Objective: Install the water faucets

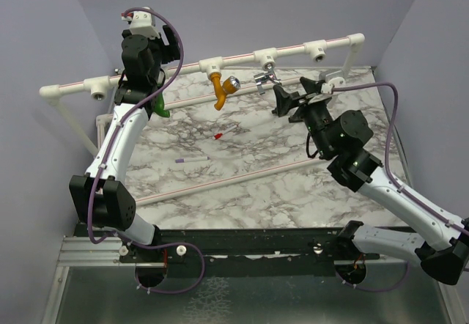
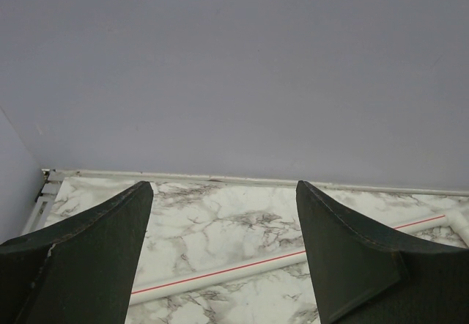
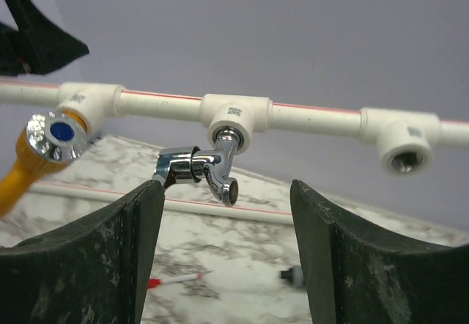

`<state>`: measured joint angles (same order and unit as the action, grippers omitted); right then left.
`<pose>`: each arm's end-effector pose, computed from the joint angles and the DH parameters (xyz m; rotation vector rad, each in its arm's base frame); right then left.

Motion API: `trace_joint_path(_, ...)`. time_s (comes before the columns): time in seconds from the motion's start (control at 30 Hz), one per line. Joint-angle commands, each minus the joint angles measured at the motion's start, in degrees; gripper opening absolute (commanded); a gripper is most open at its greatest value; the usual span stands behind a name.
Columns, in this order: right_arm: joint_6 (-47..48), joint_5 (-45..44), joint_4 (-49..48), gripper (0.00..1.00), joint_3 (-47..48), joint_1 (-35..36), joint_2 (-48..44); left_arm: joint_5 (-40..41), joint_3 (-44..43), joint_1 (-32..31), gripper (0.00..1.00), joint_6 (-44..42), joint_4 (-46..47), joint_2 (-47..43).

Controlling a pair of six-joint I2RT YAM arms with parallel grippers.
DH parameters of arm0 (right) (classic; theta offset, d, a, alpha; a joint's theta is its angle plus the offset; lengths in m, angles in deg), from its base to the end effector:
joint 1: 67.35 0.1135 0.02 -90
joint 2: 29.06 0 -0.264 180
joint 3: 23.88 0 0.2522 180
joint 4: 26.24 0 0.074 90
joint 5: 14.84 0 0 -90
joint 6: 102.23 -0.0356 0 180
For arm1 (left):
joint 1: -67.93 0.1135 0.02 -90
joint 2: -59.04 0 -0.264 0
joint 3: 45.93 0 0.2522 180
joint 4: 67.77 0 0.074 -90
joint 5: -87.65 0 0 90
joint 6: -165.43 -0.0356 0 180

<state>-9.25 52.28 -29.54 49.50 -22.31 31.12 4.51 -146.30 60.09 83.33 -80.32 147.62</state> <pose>0.1770 0.1577 0.4305 -0.2023 1.2995 0.3702 0.3668 -0.0462 0.4275 -0.0944 1.5824 -0.1199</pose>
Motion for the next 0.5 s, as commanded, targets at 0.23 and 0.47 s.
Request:
trace_joint_path(0.23, 53.07, 16.38, 4.0, 0.79, -4.85, 0.26, -3.7, -0.59, 5.41, 0.75, 0.8, -0.53, -15.14, 6.06)
trace_joint_path(0.47, 73.51, 16.33, 6.51, 0.8, -2.37, 0.28, 1.07, -0.52, 5.46, 0.8, 0.8, -0.47, -15.13, 6.08)
